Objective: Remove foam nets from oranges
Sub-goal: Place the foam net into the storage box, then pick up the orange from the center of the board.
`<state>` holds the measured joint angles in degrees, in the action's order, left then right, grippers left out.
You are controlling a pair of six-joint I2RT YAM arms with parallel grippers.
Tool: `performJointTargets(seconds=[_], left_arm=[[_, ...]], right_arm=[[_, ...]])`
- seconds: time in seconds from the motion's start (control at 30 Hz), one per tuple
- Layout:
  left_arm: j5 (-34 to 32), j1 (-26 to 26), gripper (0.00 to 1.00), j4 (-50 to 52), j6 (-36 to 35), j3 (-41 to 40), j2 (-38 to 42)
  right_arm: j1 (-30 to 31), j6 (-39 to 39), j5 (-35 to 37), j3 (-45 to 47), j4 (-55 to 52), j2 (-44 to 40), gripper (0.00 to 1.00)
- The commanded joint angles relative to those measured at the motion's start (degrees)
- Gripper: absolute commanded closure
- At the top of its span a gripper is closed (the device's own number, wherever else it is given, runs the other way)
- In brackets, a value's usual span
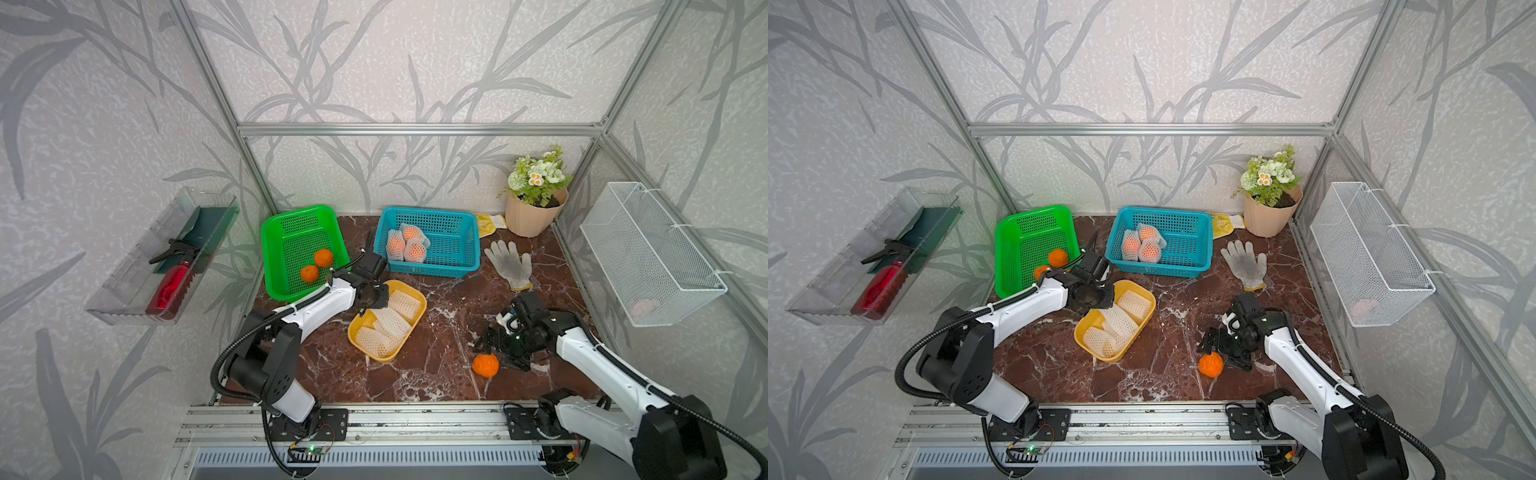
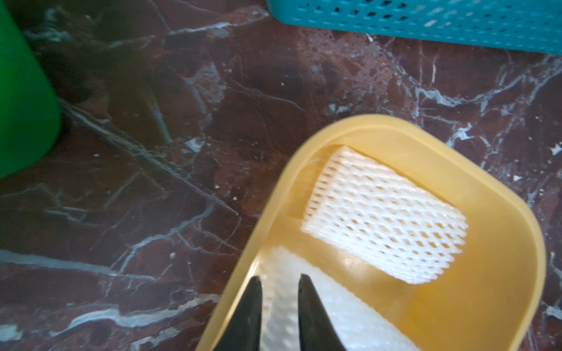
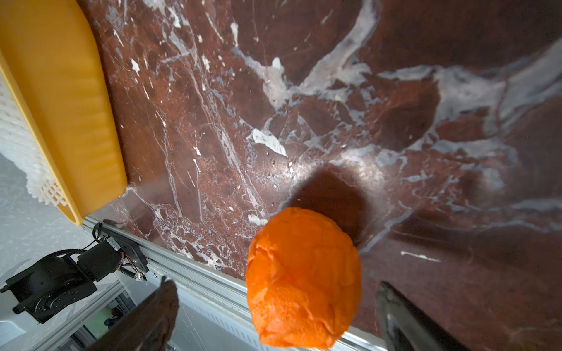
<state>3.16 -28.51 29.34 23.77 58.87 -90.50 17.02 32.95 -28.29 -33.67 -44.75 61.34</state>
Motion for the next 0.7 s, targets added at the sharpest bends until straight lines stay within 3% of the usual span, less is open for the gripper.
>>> performJointTargets(seconds=[0.0,0.1,0.17,0.43,0.57,0.67], left_arm=[[2.1,-1.6,0.47,0.0,1.0,0.5,2.1],[1.1,-1.8,0.35,2.3,2.4,3.2,6.1],[-0.1,-1.8,0.15,4.1,3.1,5.3,9.0],[-4.7,-1.9,0.11,7.3,1.6,11.2,18.3],[-0.7,-1.9,0.1,4.3,-2.0,11.1,23.7],[4.4,-2.0,0.06,-0.7,-5.9,8.3,28.7]], right_arm=[[0.8,0.9,0.9,0.9,1.0,-0.7,0.0],[1.6,2.0,1.1,1.6,2.7,-0.3,0.0],[2.8,2.5,1.4,1.7,3.4,0.3,0.0],[5.7,3.1,4.7,2.5,4.2,4.5,0.02],[6.3,3.2,5.1,3.3,6.0,6.4,0.08],[6.4,3.2,4.8,3.0,6.8,7.0,0.19]])
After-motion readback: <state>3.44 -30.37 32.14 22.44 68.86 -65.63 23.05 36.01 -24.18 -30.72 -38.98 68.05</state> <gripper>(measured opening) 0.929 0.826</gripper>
